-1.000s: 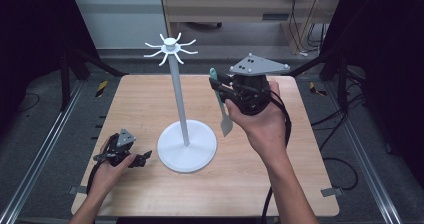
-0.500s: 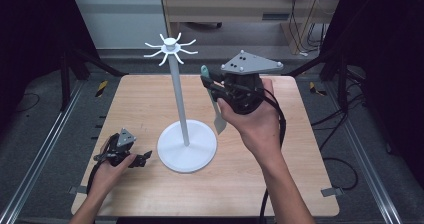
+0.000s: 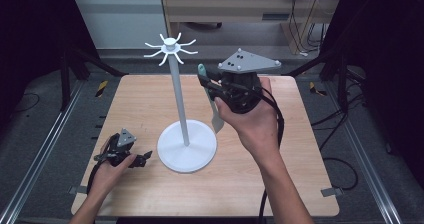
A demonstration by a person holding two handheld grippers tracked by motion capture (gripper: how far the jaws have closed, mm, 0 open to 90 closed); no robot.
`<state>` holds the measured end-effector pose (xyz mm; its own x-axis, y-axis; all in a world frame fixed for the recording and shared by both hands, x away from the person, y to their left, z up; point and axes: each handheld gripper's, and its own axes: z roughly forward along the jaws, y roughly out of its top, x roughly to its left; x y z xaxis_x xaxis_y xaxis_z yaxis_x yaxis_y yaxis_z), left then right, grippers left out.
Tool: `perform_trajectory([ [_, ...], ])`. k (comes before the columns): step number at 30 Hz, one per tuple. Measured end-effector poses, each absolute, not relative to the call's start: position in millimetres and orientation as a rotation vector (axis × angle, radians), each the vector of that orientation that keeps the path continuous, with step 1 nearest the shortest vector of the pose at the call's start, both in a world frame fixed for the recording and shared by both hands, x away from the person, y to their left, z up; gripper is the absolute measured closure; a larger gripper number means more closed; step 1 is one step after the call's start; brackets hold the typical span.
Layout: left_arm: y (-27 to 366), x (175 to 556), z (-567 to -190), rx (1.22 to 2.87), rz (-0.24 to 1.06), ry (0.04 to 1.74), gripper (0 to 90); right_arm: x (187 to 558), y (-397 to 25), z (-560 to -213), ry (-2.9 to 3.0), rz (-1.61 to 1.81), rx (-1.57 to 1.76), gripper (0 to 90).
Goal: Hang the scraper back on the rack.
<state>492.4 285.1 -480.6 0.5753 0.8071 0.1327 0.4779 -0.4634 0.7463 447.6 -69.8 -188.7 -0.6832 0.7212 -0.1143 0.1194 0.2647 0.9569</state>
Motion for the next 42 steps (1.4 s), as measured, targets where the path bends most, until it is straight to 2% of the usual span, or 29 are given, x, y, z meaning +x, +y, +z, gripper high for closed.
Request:
perform_trajectory([
  [42, 285, 492, -480, 2.146, 0.626, 1.016, 3.8, 446, -56, -178, 1.983, 1.463, 0.731, 74.6],
])
